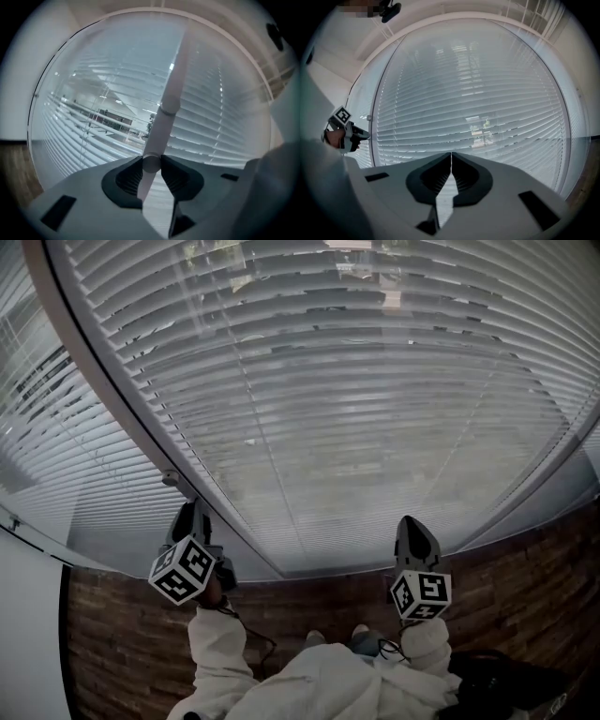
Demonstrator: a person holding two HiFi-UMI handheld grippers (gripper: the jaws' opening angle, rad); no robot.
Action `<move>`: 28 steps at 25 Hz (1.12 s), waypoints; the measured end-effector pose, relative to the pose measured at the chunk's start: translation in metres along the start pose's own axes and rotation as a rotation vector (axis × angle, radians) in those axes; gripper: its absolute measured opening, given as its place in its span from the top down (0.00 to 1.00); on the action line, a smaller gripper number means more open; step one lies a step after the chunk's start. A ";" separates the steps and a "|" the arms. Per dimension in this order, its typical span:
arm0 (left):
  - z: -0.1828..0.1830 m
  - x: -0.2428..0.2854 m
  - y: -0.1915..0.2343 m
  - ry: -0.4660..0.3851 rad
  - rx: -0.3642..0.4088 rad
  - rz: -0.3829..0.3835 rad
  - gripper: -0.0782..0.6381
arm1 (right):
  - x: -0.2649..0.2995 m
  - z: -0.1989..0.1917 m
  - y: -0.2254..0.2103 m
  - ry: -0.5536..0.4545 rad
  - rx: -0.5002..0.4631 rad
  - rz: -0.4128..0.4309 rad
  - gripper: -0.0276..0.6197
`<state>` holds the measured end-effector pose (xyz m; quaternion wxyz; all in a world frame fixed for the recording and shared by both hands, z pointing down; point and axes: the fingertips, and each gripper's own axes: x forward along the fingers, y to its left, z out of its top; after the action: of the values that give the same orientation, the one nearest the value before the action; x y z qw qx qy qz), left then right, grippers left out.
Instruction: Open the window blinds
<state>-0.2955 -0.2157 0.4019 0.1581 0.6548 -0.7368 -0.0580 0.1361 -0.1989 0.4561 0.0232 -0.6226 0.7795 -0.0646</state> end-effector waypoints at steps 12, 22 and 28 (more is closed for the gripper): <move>0.001 0.010 -0.002 0.070 0.610 0.138 0.72 | 0.009 0.003 0.007 -0.009 0.005 -0.002 0.94; -0.003 0.010 -0.004 0.074 0.885 0.194 0.72 | 0.009 0.001 0.010 -0.004 0.008 -0.005 0.94; -0.006 0.007 -0.006 0.063 0.881 0.190 0.72 | 0.006 0.000 0.008 -0.002 0.005 -0.002 0.94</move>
<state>-0.2882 -0.2224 0.4066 -0.1087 0.5904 -0.7429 0.2961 0.1267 -0.2031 0.4554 0.0254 -0.6235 0.7786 -0.0660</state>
